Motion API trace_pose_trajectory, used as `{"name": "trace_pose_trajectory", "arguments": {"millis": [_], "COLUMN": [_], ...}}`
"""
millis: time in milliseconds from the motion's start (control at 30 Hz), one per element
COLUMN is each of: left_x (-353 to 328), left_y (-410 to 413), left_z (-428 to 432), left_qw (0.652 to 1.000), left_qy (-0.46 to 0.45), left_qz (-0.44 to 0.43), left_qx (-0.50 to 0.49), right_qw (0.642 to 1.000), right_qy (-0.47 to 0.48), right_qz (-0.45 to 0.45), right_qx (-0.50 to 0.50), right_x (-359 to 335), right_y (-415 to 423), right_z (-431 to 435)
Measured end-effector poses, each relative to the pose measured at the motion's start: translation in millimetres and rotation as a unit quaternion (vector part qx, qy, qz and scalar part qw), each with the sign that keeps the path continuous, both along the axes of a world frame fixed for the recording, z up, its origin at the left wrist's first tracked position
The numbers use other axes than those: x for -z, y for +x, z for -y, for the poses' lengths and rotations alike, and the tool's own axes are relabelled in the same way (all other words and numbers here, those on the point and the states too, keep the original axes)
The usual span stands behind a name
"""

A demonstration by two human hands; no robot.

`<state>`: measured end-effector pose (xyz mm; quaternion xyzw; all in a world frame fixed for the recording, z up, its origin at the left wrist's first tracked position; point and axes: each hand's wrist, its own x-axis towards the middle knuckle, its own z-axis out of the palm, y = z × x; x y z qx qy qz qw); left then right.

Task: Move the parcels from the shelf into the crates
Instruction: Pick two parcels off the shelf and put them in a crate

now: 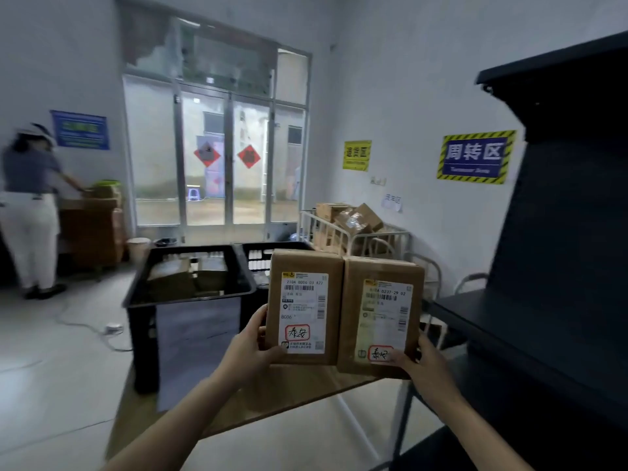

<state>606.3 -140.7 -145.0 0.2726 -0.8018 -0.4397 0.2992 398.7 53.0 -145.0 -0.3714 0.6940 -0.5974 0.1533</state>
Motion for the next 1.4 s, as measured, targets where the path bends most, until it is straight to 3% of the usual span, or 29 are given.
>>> {"name": "trace_pose_trajectory", "arguments": {"millis": [300, 533, 1000, 1200, 1400], "left_x": [11.0, 9.3, -8.6, -10.8, 3.7], "left_y": [114.7, 149.2, 88.2, 54.2, 40.7], "left_z": [71.0, 112.5, 262.1, 332.3, 380.3], "left_qw": [0.995, 0.99, 0.973, 0.965, 0.953], "left_qy": [0.025, 0.008, 0.047, 0.059, 0.129], "left_qz": [-0.009, -0.017, -0.033, -0.004, 0.028], "left_qx": [-0.099, -0.142, -0.224, -0.256, -0.273], "right_qw": [0.994, 0.988, 0.981, 0.977, 0.97], "right_qy": [0.023, 0.027, 0.01, 0.058, 0.118], "right_qz": [-0.016, -0.033, -0.032, -0.049, -0.053], "right_qx": [-0.101, -0.148, -0.189, -0.198, -0.208], "right_x": [3.3, -0.1, -11.7, -18.1, -3.0], "right_y": [79.1, 97.6, 35.1, -5.3, -14.5], "right_z": [112.3, 183.4, 357.4, 442.4, 501.7]}}
